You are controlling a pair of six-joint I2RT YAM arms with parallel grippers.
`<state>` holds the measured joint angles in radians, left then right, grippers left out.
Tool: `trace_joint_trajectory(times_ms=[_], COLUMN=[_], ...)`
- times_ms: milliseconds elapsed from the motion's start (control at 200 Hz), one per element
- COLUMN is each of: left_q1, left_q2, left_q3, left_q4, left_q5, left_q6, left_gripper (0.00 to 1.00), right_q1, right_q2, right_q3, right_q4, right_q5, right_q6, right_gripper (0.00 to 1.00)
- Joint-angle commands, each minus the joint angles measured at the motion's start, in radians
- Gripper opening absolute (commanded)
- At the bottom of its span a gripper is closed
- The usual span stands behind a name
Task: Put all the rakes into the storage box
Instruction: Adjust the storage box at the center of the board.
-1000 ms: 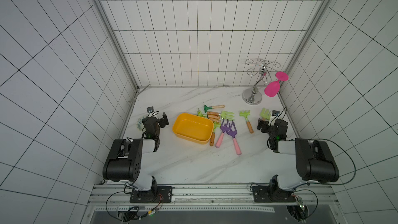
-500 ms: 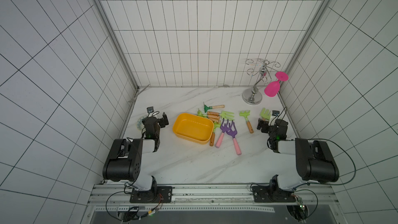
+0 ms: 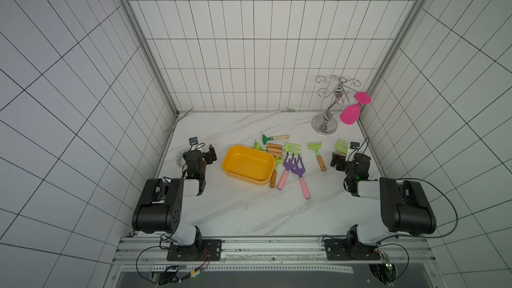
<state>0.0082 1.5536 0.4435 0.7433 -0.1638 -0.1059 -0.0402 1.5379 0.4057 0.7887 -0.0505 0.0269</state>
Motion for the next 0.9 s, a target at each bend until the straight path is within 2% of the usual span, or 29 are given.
trace_joint_trajectory(times_ms=[0,55,125,190,340,440,545,605,670,745,894], left_q1=[0.0,-0.005,-0.011,-0.037,-0.123,-0.184,-0.245,-0.281,-0.315,-0.384,-0.576], left_q2=[0.005,-0.014,-0.078,-0.144,-0.276,-0.328,-0.348,-0.358,-0.373,-0.393,-0.415], left_q3=[0.011,0.023,0.092,0.173,0.362,0.534,0.656,0.67,0.648,0.613,0.581], left_q4=[0.02,0.029,-0.143,-0.337,-0.754,-1.152,-1.537,-1.67,-1.739,-1.776,-1.777], left_q5=[-0.013,-0.061,-0.074,-0.127,-0.257,-0.276,-0.179,-0.116,-0.021,0.028,0.001], left_q6=[0.003,-0.002,0.003,-0.007,-0.104,-0.32,-0.577,-0.714,-0.853,-0.997,-1.249], left_gripper=[0.99,0.99,0.99,0.99,0.99,0.99,0.98,0.98,0.98,0.98,0.98], right_q1=[-0.012,-0.012,-0.011,-0.002,0.037,0.101,0.166,0.196,0.227,0.267,0.332], right_q2=[-0.004,-0.034,-0.103,-0.145,-0.176,-0.188,-0.168,-0.141,-0.115,-0.101,-0.116], right_q3=[0.023,0.036,0.117,0.218,0.373,0.441,0.523,0.575,0.618,0.652,0.681], right_q4=[0.034,-0.008,-0.224,-0.427,-0.704,-0.861,-1.03,-1.123,-1.196,-1.253,-1.314], right_q5=[-0.009,0.044,0.106,0.093,0.019,0.016,0.001,0.001,-0.028,-0.061,-0.117], right_q6=[0.006,0.024,0.052,0.065,0.141,0.154,0.189,0.224,0.249,0.263,0.281], right_gripper=[0.99,0.99,0.99,0.99,0.98,0.98,0.98,0.98,0.98,0.98,0.98])
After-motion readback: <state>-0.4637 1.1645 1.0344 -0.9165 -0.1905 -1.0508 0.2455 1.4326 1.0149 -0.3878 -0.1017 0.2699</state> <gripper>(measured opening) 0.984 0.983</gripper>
